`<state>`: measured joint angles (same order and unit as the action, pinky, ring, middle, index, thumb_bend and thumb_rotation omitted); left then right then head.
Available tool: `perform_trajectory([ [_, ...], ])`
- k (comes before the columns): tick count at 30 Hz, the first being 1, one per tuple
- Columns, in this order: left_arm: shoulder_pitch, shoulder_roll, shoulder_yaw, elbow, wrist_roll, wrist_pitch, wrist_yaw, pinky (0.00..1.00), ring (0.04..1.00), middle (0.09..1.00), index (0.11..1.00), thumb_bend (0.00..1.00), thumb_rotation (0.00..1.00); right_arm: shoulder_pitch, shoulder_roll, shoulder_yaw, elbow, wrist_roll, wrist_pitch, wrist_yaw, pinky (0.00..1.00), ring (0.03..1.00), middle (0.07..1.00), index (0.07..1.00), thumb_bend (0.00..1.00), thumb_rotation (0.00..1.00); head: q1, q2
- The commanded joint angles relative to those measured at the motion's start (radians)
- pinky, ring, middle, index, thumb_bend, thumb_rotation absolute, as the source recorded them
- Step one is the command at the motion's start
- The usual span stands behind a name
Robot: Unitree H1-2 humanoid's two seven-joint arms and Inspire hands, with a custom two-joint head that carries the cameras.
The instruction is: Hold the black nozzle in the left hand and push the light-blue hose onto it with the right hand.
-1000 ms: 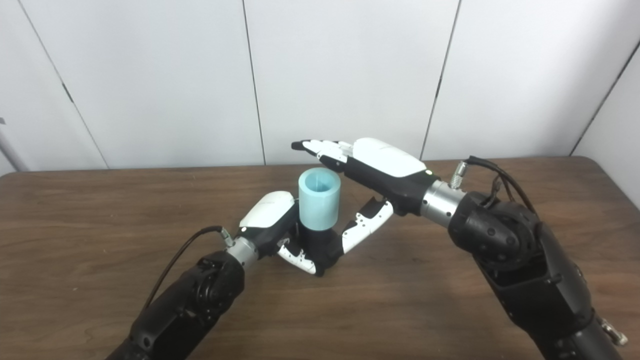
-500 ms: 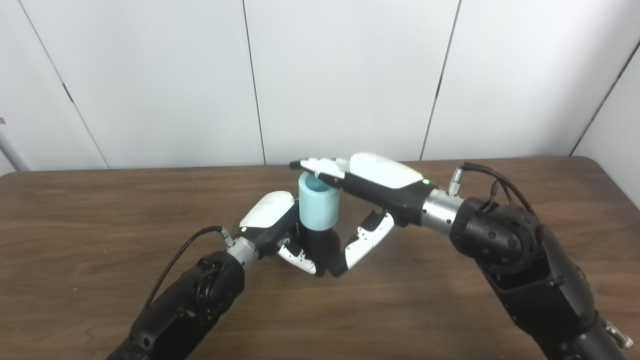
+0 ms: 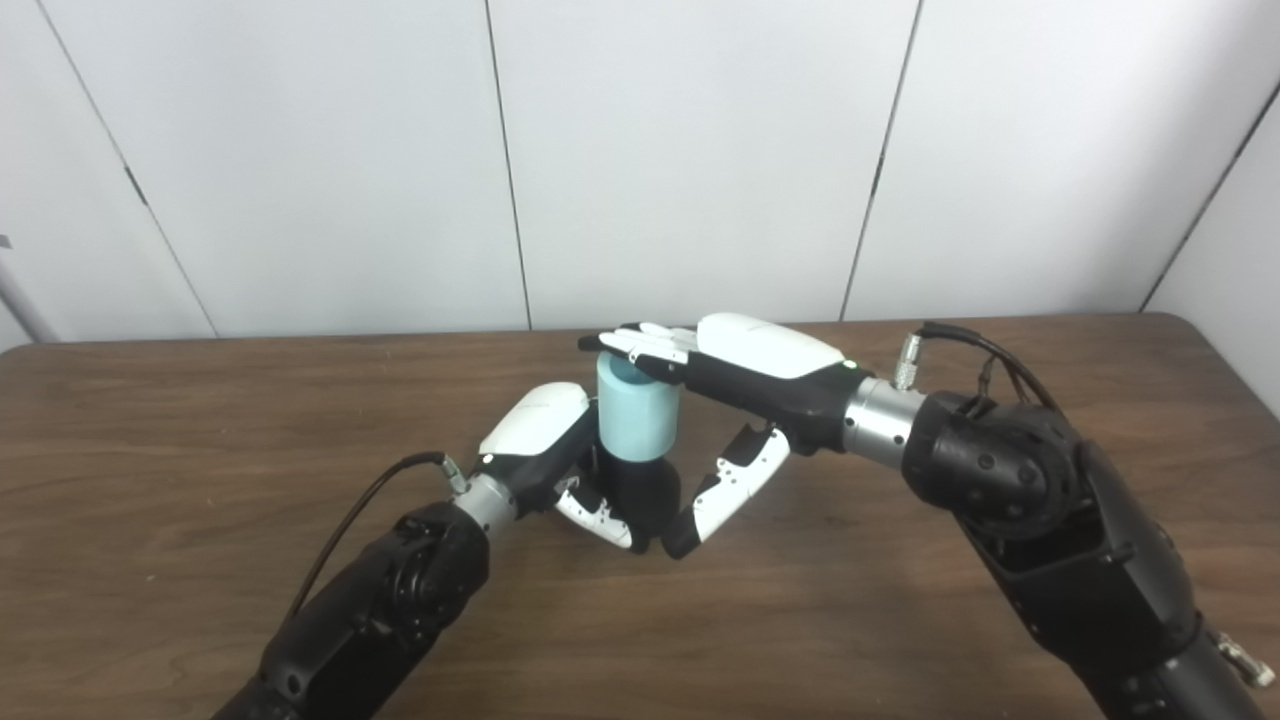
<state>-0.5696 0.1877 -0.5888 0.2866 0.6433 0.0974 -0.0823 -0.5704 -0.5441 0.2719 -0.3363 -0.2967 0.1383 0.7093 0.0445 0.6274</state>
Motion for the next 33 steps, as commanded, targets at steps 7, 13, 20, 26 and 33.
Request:
perform_trajectory([
  [7, 0.076, 0.037, -0.034, 0.070, 0.046, 0.050, -0.086, 0.39, 0.449, 0.473, 0.484, 0.53, 0.00, -0.030, -0.050, 0.047, 0.003, -0.049, -0.036, 0.026, 1.00, 1.000, 1.000, 1.000, 1.00, 0.69, 0.000, 0.004],
  [13, 0.071, 0.034, -0.035, 0.070, 0.045, 0.056, -0.092, 0.37, 0.438, 0.454, 0.490, 0.53, 0.00, -0.024, -0.071, 0.090, 0.010, -0.197, -0.163, -0.016, 1.00, 1.000, 1.000, 0.962, 1.00, 0.67, 0.004, 0.007],
  [20, 0.072, 0.031, -0.032, 0.068, 0.043, 0.056, -0.089, 0.37, 0.430, 0.441, 0.492, 0.53, 0.00, -0.012, -0.065, 0.116, 0.026, -0.254, -0.245, -0.031, 0.98, 1.000, 0.999, 0.946, 0.95, 0.65, 0.008, 0.011],
  [26, 0.074, 0.033, -0.030, 0.065, 0.043, 0.058, -0.091, 0.37, 0.428, 0.445, 0.490, 0.53, 0.00, 0.006, -0.056, 0.139, 0.060, -0.230, -0.286, -0.036, 0.99, 1.000, 1.000, 0.957, 0.88, 0.70, 0.011, 0.014],
  [33, 0.080, 0.038, -0.025, 0.049, 0.040, 0.062, -0.098, 0.40, 0.454, 0.476, 0.482, 0.53, 0.00, 0.011, -0.058, 0.158, 0.068, -0.208, -0.319, -0.035, 1.00, 1.000, 1.000, 0.953, 0.88, 0.76, 0.009, 0.022],
])
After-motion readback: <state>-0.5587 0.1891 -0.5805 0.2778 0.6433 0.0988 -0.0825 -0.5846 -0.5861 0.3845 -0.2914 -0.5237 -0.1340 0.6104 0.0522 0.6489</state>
